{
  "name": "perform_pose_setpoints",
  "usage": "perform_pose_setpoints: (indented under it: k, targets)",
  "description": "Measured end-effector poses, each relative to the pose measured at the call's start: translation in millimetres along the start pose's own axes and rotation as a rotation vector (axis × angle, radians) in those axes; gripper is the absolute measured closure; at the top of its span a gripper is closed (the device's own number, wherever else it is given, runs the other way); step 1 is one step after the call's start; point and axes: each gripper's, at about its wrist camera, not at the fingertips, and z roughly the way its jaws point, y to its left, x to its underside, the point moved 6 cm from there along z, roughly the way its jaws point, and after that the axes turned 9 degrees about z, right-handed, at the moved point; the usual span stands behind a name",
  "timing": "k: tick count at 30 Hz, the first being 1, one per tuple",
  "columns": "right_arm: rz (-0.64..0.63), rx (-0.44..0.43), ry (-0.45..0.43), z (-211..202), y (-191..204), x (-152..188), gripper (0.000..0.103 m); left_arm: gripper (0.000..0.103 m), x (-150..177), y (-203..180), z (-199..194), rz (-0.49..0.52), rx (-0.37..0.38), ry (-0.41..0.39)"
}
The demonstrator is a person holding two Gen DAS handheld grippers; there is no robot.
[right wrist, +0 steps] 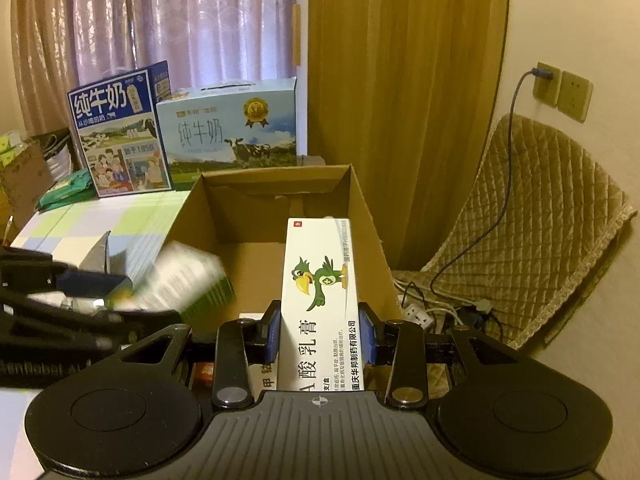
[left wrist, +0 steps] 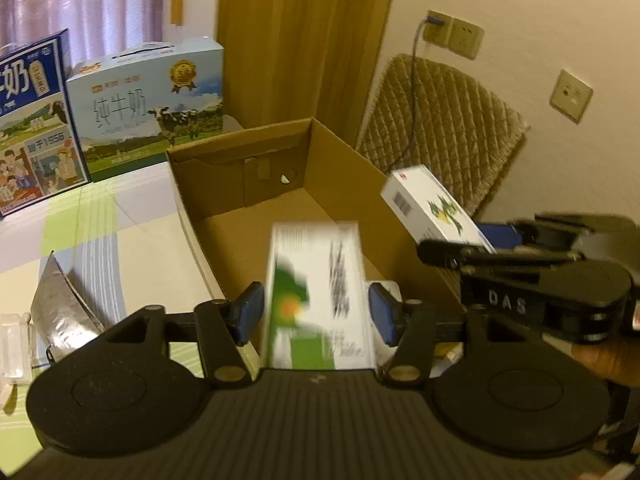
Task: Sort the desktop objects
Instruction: 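Open both tools to drop the spray box and cream box into the box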
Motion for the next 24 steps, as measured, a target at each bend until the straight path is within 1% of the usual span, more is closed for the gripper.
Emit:
perform_pose_setpoints:
  k: [6,16,18,20,22,24]
  targets:
    - [0.009,-0.004,0.011,3,-2,4,0.068,0.045,1,10,-6,-0.008,-0.020,-0.004]
    - [0.015,-0.034,0.009,5,10,2,0.068,0.045,9,20,-16,-0.009,-0.051,-0.002]
    - [0.019,-0.047,0.001,5,13,0,0.067,0.045,9,22,-18,-0.009,-0.054,-0.004]
    - [0.038,-0.069,-0.027,2,14,-3,0.067,0.043,10,24,-19,-0.014,-0.059,-0.007]
    - [0.061,-0.076,-0.048,-2,11,-6,0.054,0.039,13,25,-21,-0.016,-0.063,-0.008]
    - [0.069,-0.081,-0.070,-7,8,-7,0.050,0.038,16,26,-23,-0.013,-0.070,-0.007]
